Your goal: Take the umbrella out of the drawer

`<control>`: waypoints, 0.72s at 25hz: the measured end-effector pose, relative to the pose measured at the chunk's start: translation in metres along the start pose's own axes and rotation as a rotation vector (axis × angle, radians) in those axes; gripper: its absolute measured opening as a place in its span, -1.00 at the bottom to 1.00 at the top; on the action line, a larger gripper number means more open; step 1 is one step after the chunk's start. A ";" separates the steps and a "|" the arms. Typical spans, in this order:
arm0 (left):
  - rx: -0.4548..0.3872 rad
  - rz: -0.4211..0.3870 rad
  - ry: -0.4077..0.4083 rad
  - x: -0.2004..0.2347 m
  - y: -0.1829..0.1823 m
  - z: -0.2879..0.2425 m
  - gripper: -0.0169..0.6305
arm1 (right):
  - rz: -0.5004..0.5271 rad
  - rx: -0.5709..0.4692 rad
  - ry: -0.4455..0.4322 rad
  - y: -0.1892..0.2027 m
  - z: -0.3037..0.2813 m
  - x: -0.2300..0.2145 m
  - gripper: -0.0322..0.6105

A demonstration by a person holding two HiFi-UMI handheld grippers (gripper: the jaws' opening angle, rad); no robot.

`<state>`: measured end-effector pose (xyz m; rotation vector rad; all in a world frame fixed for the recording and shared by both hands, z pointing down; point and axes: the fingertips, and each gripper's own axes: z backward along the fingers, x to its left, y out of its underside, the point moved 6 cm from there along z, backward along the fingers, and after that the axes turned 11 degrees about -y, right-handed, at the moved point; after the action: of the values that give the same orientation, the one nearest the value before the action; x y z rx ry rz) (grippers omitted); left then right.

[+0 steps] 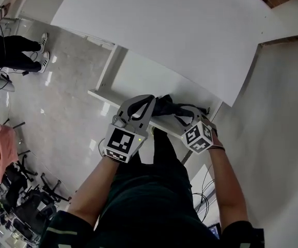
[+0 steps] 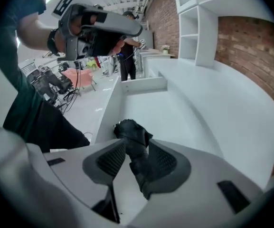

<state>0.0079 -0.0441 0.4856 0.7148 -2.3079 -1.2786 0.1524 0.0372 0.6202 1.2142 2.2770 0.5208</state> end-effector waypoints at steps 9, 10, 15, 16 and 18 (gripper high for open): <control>0.037 0.045 -0.037 0.008 0.019 -0.014 -0.93 | 0.140 0.153 -0.108 0.021 -0.048 -0.011 -0.29; 0.042 0.048 -0.039 0.008 0.020 -0.015 -0.93 | 0.153 0.168 -0.112 0.023 -0.053 -0.013 -0.27; 0.058 0.064 -0.051 0.015 0.026 -0.013 -0.93 | 0.212 0.281 -0.135 0.036 -0.077 -0.017 -0.18; 0.062 0.067 -0.053 0.017 0.027 -0.013 -0.93 | 0.223 0.303 -0.145 0.039 -0.082 -0.016 -0.16; 0.067 0.069 -0.058 0.019 0.028 -0.012 -0.93 | 0.249 0.338 -0.155 0.044 -0.091 -0.016 -0.13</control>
<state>-0.0071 -0.0512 0.5182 0.6211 -2.4100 -1.2113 0.1347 0.0385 0.7208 1.6541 2.1500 0.1197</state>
